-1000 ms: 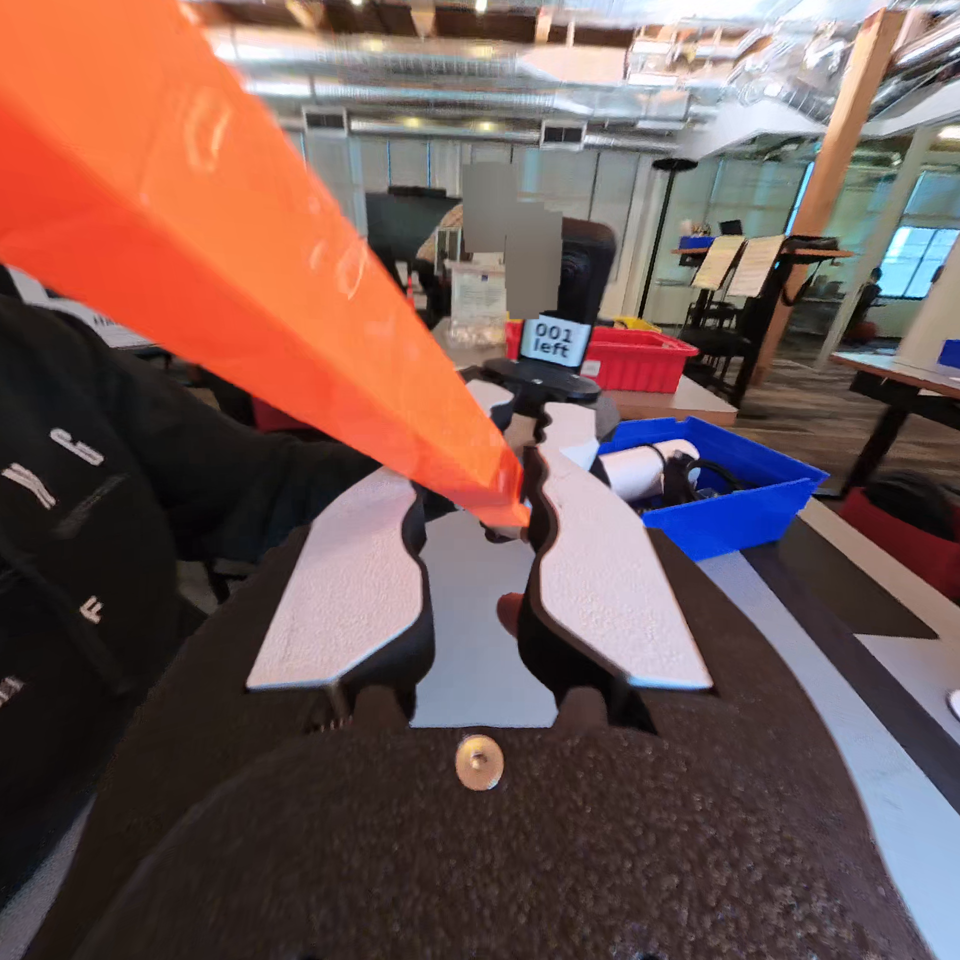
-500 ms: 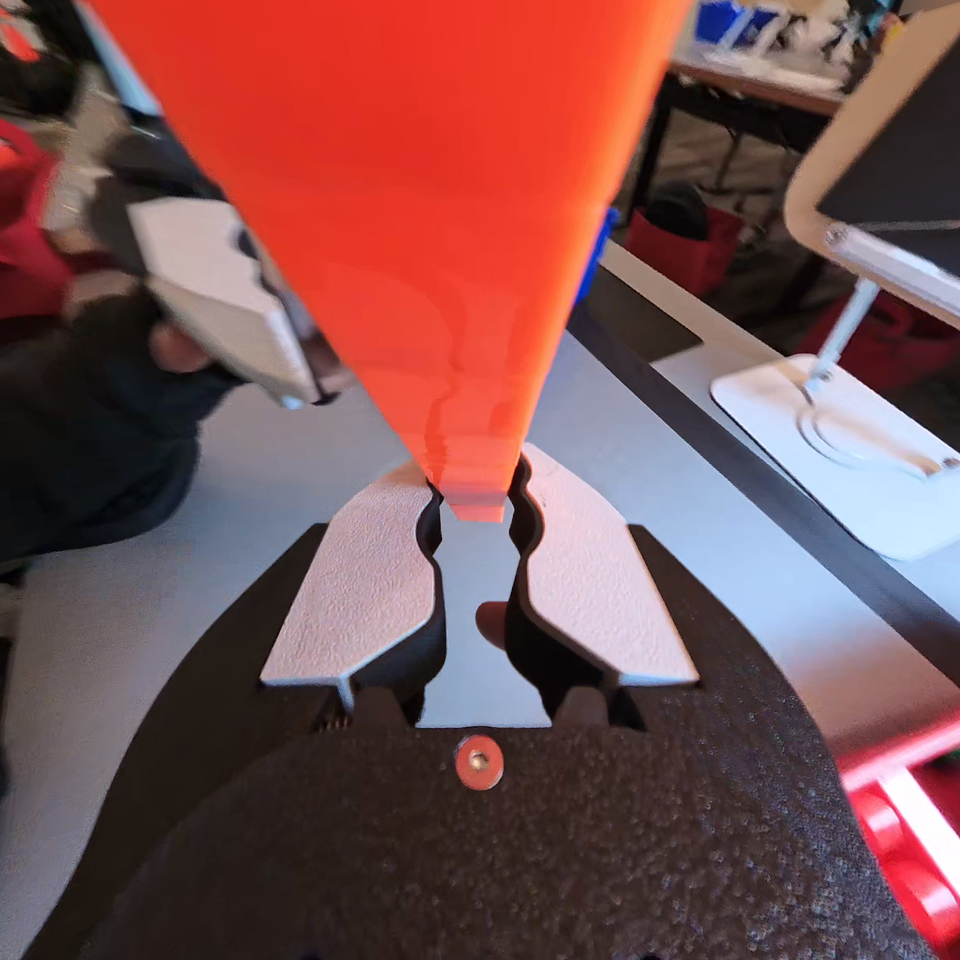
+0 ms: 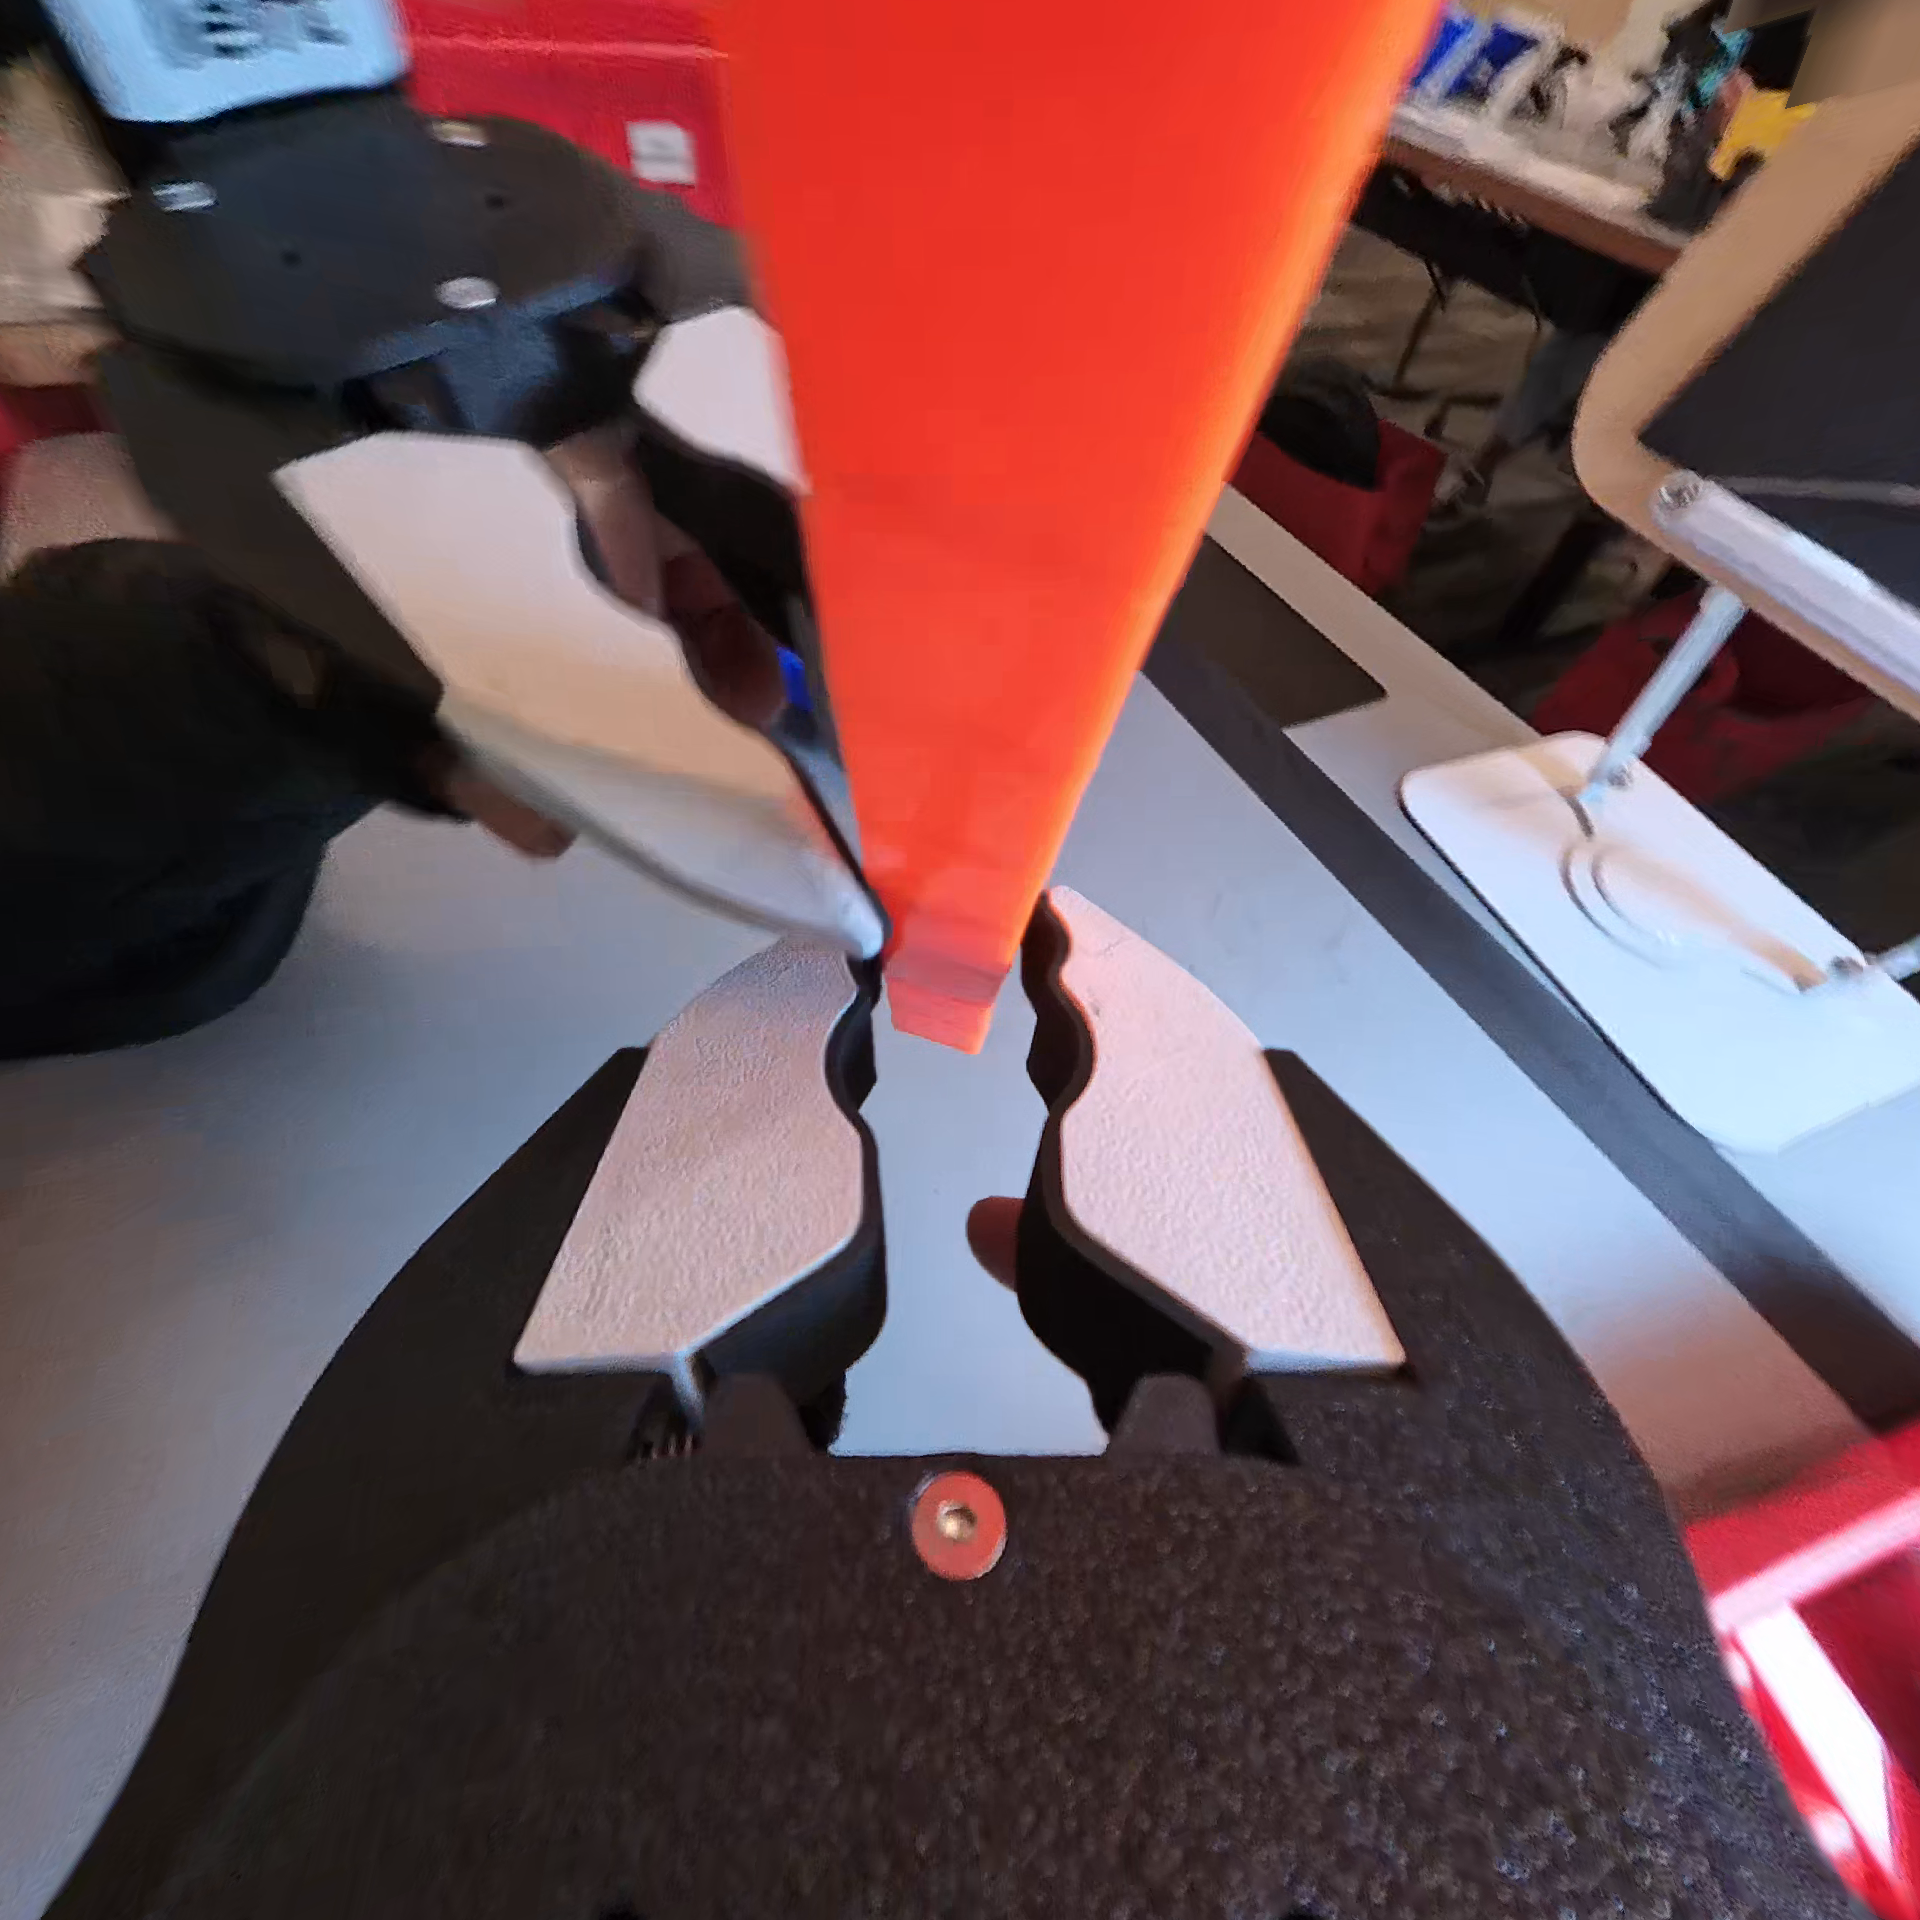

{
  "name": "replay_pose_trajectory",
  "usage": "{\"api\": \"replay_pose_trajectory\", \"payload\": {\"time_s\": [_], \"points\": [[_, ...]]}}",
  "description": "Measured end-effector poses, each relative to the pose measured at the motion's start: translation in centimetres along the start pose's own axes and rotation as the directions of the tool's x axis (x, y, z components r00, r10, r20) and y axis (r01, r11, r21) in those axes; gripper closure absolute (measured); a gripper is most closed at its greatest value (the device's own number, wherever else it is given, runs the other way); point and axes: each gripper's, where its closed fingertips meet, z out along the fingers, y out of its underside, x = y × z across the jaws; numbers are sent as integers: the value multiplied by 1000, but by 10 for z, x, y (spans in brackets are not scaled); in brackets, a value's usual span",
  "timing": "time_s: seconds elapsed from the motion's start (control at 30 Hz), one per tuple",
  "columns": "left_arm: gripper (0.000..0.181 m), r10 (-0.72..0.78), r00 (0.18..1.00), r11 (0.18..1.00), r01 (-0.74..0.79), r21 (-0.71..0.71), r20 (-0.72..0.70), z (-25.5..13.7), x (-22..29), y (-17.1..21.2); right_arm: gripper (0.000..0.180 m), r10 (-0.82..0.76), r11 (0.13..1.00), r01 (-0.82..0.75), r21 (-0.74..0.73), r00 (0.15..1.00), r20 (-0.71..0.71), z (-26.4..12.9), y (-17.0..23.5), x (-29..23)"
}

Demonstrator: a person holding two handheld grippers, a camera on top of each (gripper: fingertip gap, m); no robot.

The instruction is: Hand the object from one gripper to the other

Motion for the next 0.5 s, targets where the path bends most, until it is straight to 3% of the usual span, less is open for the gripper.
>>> {"api": "replay_pose_trajectory", "payload": {"time_s": [0.17,0.3,0.5], "points": [[156,-157,948,972,198,128,-278,-26,15,-25,149,-138,980,108,169,974,180,-17,-21,-28],[157,-202,844,941,308,140,-497,-37,32,-27,140,-142,950,42,309,941,309,-39,-39,-40],[157,-223,740,928,361,94,-634,-34,49,-15,151,-112,925,-57,375,903,415,-49,-48,-50]]}}
